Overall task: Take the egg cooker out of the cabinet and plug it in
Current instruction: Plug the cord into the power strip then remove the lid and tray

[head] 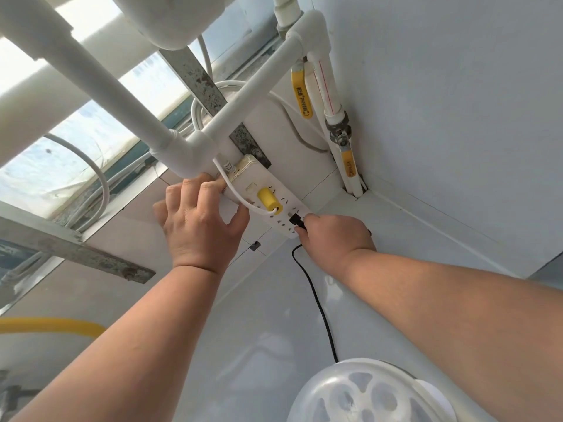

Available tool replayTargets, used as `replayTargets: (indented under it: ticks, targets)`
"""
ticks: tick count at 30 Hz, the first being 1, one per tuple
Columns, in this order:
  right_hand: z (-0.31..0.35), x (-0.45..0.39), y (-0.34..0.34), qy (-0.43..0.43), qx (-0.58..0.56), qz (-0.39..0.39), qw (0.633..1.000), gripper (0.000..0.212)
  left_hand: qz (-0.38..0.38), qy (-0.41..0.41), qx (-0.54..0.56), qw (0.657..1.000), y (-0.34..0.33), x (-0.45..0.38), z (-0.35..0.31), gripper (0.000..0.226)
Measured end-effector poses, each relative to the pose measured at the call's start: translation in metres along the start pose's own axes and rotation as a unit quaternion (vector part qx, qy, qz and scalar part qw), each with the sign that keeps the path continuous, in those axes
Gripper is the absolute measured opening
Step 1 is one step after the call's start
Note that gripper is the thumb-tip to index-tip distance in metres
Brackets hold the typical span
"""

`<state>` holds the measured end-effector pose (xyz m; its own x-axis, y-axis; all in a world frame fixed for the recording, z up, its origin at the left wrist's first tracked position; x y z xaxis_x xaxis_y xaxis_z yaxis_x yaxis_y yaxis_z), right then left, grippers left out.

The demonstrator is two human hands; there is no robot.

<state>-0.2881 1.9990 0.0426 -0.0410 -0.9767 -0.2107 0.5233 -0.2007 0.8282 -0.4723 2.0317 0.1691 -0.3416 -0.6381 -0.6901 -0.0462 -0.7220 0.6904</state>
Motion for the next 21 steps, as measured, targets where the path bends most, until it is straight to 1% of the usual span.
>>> replayTargets:
  ticks: [8,13,17,21]
  targets:
    - [-0.001,-0.005,-0.004,-0.019,-0.002,0.006,1.000,0.039,-0.008,0.003,0.010,1.000,-0.002,0.001,0.000,0.037]
    - [0.003,-0.008,-0.006,-0.036,-0.014,0.022,0.999,0.034,-0.016,0.000,0.010,1.000,-0.004,0.002,0.002,0.039]
    - [0.008,-0.010,-0.005,-0.059,-0.036,0.050,0.996,0.024,-0.016,-0.001,0.009,1.000,-0.004,0.002,0.001,0.038]
    - [0.014,-0.013,-0.006,-0.073,-0.041,0.070,0.994,0.022,-0.018,-0.005,0.014,1.000,-0.004,0.001,0.002,0.037]
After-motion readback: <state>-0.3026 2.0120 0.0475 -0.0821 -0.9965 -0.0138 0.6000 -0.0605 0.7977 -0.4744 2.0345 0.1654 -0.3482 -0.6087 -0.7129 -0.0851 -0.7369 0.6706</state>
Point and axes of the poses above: each hand's wrist, its own x-axis away from the middle knuckle, its own y-axis out of the back of the hand, z = x × y, the point moved 3 cm from there along -x, towards the middle knuckle, and after that the axes turned 6 degrees about -x, right-handed, at the moved point
